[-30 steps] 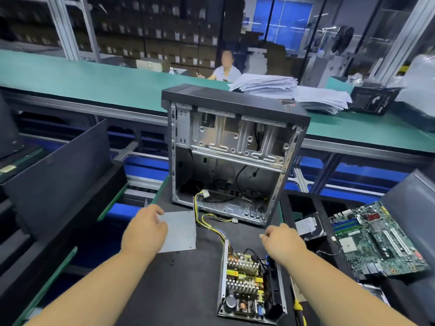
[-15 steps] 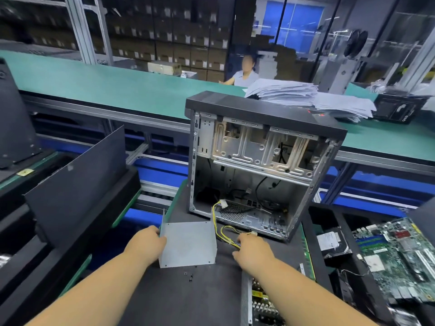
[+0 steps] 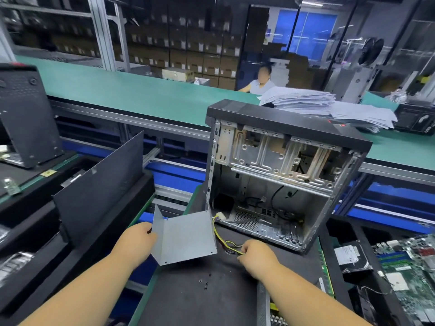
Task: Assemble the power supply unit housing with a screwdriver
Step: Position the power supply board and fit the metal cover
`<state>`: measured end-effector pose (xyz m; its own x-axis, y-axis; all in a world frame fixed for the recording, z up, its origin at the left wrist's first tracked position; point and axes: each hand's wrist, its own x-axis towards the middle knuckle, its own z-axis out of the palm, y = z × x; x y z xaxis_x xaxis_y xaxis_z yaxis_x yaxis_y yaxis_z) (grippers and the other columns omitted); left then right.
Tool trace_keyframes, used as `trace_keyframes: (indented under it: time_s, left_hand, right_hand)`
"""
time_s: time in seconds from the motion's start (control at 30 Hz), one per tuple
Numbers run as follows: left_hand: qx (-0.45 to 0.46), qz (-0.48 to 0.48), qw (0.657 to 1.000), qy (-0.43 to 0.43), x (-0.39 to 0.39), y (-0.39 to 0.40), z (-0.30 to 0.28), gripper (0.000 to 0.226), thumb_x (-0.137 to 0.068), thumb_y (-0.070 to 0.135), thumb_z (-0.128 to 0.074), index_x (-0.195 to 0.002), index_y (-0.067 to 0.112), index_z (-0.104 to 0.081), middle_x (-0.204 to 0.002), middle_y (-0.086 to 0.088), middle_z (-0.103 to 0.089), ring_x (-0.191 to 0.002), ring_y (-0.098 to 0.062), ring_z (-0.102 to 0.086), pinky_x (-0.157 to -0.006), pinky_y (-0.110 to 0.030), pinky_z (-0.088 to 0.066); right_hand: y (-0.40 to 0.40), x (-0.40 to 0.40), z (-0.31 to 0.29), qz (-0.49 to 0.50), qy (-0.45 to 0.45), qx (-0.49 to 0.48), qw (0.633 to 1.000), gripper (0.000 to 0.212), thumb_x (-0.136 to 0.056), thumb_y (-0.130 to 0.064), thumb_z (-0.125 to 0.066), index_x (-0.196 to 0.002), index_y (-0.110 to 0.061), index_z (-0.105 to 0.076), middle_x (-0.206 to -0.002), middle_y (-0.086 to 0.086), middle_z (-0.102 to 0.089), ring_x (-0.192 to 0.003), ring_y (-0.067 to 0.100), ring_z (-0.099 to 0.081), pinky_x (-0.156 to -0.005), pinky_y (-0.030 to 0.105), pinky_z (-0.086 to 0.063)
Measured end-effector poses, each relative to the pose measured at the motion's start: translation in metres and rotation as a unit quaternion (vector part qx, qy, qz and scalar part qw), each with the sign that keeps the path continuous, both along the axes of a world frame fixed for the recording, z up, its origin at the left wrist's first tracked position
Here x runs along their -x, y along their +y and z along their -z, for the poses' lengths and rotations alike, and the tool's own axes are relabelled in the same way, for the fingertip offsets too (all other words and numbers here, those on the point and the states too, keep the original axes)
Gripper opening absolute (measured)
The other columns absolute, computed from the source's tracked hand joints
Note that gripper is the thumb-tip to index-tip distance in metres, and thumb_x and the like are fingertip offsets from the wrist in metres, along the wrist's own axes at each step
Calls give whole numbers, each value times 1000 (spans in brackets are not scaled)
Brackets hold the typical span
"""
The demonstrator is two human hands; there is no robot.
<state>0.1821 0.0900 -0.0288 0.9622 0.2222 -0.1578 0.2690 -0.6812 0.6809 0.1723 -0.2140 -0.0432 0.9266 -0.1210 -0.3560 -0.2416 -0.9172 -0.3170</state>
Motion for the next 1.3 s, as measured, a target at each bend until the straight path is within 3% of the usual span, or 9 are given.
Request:
trace_keyframes:
  time_s: [0.2,0.4,0.57,0.7,0.83,1.03,1.13,1.2,1.3]
  left_hand:
    - [21,-25,999,-32,9,15,-13,22,-88,15,-47,-71,10,-60,-66,-3,-61,-57,-17,-46,-53,-28,-33]
    - [66,-39,997,-13,20,12,-14,21,-87,13,-46,-84,3,-64,-76,-13,-64,-62,-18,-44,-59,-29,-33]
    - [90,-50,995,1,32,10,-15,20,-85,15,-47,-81,-1,-59,-70,-13,-56,-64,-17,-41,-61,-31,-32]
    - [106,-59,993,9,36,16,-12,25,-84,14,-46,-92,-5,-60,-77,-8,-58,-70,-17,-44,-65,-31,-33]
    - [151,-78,985,25,35,19,-11,25,-86,13,-45,-94,-5,-60,-83,-9,-59,-74,-20,-46,-68,-34,-34]
    - [238,-75,968,20,33,4,-19,21,-89,8,-50,-85,3,-70,-91,-17,-70,-80,-28,-58,-76,-38,-44]
    - [289,-63,955,24,33,-14,-27,22,-92,6,-51,-87,6,-73,-89,-13,-73,-81,-29,-62,-81,-42,-49]
    - [322,-41,945,35,32,-28,-33,23,-94,5,-51,-96,5,-73,-94,-13,-74,-84,-28,-66,-83,-42,-51]
    - [403,-8,912,73,33,-58,-41,25,-96,2,-45,-102,0,-69,-87,-12,-75,-72,-22,-68,-65,-31,-53]
  right_hand:
    - [1,1,-3,-17,0,-20,1000,28,-84,-39,-63,-69,-25,-44,-67,-10,-52,-73,20,-53,-70,26,-41]
    - [6,4,-7,-117,33,89,989,14,-88,-38,-56,-79,-28,-52,-108,-4,-61,-108,23,-57,-102,39,-36]
    - [14,0,-3,-110,34,126,985,51,-93,-30,-52,-140,-11,-48,-116,1,-64,-116,25,-56,-107,41,-30]
    - [15,-1,-6,-81,48,72,993,34,-84,-28,-50,-113,-16,-62,-127,-7,-61,-104,24,-57,-94,37,-35]
    - [14,3,-12,-148,82,85,982,22,-79,-38,-55,-69,-20,-47,-81,-8,-53,-84,23,-50,-89,39,-33]
    - [7,14,-24,-225,50,128,965,23,-81,-41,-57,-89,-22,-66,-83,-5,-60,-99,22,-51,-86,38,-23]
    - [-1,16,-35,-158,-12,33,987,35,-89,-30,-49,-118,-28,-67,-117,-3,-67,-119,22,-51,-99,36,-30]
    - [-8,18,-50,-34,-21,-168,985,33,-96,-24,-48,-122,-19,-67,-119,3,-68,-114,24,-59,-101,36,-40]
    - [-16,33,-76,143,10,-453,880,37,-102,-38,-46,-121,-11,-65,-98,4,-70,-81,20,-64,-74,31,-43]
